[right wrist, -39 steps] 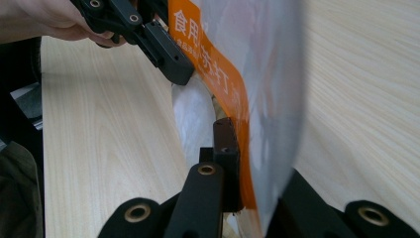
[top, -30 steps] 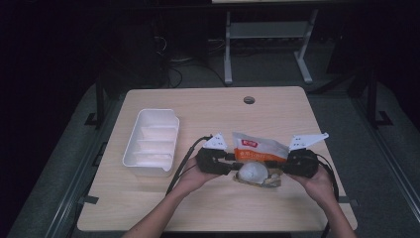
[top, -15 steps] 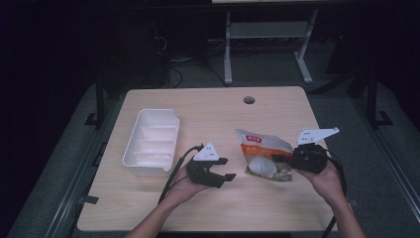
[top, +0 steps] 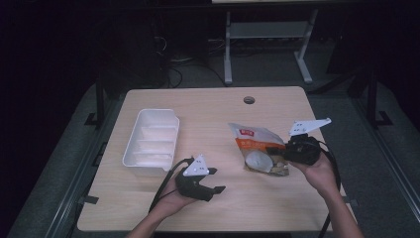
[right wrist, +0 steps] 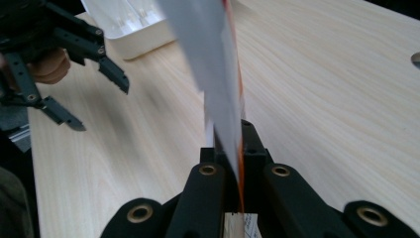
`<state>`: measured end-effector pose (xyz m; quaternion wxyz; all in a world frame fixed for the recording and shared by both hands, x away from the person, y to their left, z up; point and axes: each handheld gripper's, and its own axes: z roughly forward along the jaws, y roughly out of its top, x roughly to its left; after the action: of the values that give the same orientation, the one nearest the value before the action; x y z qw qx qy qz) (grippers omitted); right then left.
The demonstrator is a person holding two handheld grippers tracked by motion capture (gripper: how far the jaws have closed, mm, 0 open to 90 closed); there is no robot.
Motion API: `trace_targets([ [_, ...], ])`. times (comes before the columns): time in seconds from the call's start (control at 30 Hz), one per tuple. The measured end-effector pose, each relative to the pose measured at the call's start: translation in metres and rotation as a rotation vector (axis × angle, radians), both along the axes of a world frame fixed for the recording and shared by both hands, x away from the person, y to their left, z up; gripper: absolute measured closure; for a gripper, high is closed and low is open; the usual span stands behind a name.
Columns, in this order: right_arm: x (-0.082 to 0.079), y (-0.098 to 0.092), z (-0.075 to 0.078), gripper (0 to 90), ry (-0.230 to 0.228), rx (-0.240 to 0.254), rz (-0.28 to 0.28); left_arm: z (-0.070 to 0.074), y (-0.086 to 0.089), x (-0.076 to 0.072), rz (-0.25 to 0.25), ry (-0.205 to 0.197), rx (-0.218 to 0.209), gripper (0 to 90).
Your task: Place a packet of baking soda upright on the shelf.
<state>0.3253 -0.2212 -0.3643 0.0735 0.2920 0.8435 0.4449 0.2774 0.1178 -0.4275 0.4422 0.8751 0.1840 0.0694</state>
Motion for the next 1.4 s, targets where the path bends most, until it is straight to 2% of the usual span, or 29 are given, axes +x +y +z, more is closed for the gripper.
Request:
trace_targets([
  [0.1, 0.002, 0.004, 0.002, 90.0, -0.001, 0.001, 0.002, -0.003, 0.006, -0.003, 0.005, 0.004, -0.003, 35.1],
  [0.27, 0.011, 0.015, 0.008, 90.0, -0.002, 0.043, 0.007, -0.006, 0.015, -0.008, 0.009, 0.008, -0.004, 34.7],
  [0.63, 0.025, 0.046, 0.026, 90.0, -0.013, 0.040, 0.045, -0.006, 0.030, -0.018, 0.014, 0.001, -0.007, 33.9],
  [0.93, 0.043, 0.083, 0.036, 90.0, -0.010, 0.051, 0.083, -0.008, 0.037, -0.020, 0.019, -0.001, -0.016, 33.2],
  [1.0, 0.050, 0.097, 0.041, 90.0, -0.012, 0.052, 0.095, -0.007, 0.040, -0.019, 0.023, -0.001, -0.024, 32.9],
  [1.03, 0.050, 0.097, 0.041, 90.0, -0.012, 0.052, 0.095, -0.007, 0.040, -0.019, 0.023, -0.001, -0.024, 32.9],
  [1.07, 0.055, 0.106, 0.044, 90.0, -0.016, 0.057, 0.104, -0.007, 0.043, -0.018, 0.029, 0.004, -0.027, 32.9],
  [1.13, 0.058, 0.111, 0.045, 90.0, -0.020, 0.061, 0.110, -0.008, 0.044, -0.018, 0.031, 0.006, -0.030, 32.9],
  [1.17, 0.062, 0.120, 0.049, 90.0, -0.023, 0.071, 0.119, -0.008, 0.045, -0.017, 0.034, 0.005, -0.028, 32.8],
  [1.2, 0.062, 0.120, 0.049, 90.0, -0.023, 0.071, 0.119, -0.008, 0.045, -0.017, 0.034, 0.005, -0.028, 32.6],
  [1.4, 0.076, 0.151, 0.062, 90.0, -0.037, 0.094, 0.148, -0.009, 0.048, -0.015, 0.036, 0.011, -0.029, 32.2],
])
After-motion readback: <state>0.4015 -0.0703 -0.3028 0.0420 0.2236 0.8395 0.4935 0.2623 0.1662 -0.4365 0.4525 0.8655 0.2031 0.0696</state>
